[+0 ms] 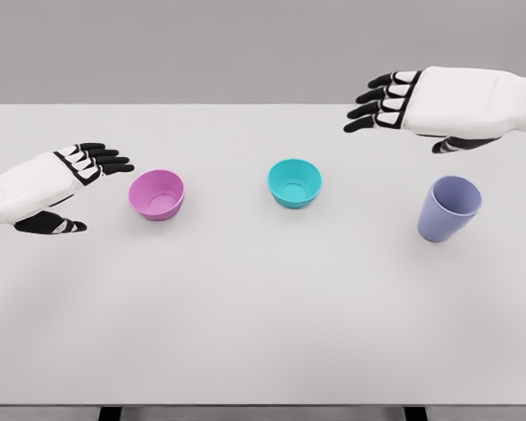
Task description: Stacking bowl and cup with both arms
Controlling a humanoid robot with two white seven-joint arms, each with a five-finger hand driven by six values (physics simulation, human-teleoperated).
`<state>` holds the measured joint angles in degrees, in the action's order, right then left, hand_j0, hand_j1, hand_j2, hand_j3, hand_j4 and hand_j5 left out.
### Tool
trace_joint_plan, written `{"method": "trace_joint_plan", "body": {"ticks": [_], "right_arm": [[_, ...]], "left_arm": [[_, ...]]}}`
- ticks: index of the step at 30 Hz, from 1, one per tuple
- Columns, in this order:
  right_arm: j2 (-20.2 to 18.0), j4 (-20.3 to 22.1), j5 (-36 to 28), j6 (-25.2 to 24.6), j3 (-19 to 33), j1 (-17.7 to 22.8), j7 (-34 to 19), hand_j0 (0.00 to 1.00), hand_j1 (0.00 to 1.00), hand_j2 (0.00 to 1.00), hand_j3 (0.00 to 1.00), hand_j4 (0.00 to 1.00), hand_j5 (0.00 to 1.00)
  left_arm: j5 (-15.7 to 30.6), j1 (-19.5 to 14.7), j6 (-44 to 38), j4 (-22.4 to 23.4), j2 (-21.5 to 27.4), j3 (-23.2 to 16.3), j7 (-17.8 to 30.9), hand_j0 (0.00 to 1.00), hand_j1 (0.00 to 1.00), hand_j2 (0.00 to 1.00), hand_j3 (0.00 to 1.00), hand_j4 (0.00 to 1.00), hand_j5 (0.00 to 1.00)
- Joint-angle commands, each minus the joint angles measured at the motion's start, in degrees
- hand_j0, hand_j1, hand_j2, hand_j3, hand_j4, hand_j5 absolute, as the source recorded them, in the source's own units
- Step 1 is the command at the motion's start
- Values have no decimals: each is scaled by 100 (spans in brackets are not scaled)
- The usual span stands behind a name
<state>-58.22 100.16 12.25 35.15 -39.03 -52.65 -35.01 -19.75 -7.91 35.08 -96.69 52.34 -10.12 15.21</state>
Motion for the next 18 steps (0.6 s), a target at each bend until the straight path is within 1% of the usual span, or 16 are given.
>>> {"method": "trace_joint_plan", "body": {"ticks": [1,4,5,6,7,8,9,10,11,12,13,14,15,16,17,18], "right_arm": [[13,39,-3,-15,44,0,1,100,100,100,100,100,100],[21,39,-3,-15,88,0,1,100,100,100,100,100,100],[21,39,-12,-15,255,17,1,100,100,100,100,100,100],[21,39,-12,-15,422,53,1,100,100,100,100,100,100],[13,39,-21,-15,431,53,1,100,100,100,100,100,100],[13,30,-21,-15,423,61,1,100,100,100,100,100,100],[13,30,-21,-15,431,70,1,100,100,100,100,100,100],[13,39,-21,-15,405,88,1,100,100,100,100,100,100],[30,39,-21,-15,396,342,1,100,100,100,100,100,100],[39,39,-21,-15,379,404,1,100,100,100,100,100,100],[30,39,-21,-15,396,413,1,100,100,100,100,100,100],[30,39,-30,-15,405,439,1,100,100,100,100,100,100],[4,39,-30,-15,414,448,1,100,100,100,100,100,100],[-5,39,-30,-15,492,439,1,100,100,100,100,100,100],[4,39,-30,-15,660,483,1,100,100,100,100,100,100],[-40,39,-21,-15,686,650,1,100,100,100,100,100,100]], "left_arm": [[33,0,-8,1,-13,2,-1,100,100,100,100,100,100],[42,-9,-8,44,-13,10,-1,100,100,100,100,100,100],[42,-26,-8,124,-31,19,17,100,100,100,100,100,100],[42,-61,-8,124,-31,46,148,100,100,100,100,100,100],[112,-88,-8,124,-48,54,446,100,100,100,100,100,100],[191,-140,-8,124,-31,72,1051,100,100,100,100,100,100],[437,-360,-8,124,-4,54,1668,100,100,100,100,100,100],[542,-527,-8,124,4,2,1979,100,100,100,100,100,100],[631,-869,-8,124,22,-147,1979,100,100,100,100,100,100],[648,-992,-8,124,22,-253,1979,100,100,100,100,100,100],[850,-1449,-71,124,40,-762,1979,100,100,100,100,100,100],[1026,-1959,-475,159,110,-1438,1979,100,100,100,100,100,100],[1218,-2335,-711,237,206,-1963,1979,100,100,100,100,100,100],[1518,-2811,-950,326,259,-2607,1979,100,100,100,100,100,100],[1764,-3260,-1169,440,286,-3170,1979,100,100,100,100,100,100],[2001,-3690,-1433,528,286,-3697,1979,100,100,100,100,100,100]]}}
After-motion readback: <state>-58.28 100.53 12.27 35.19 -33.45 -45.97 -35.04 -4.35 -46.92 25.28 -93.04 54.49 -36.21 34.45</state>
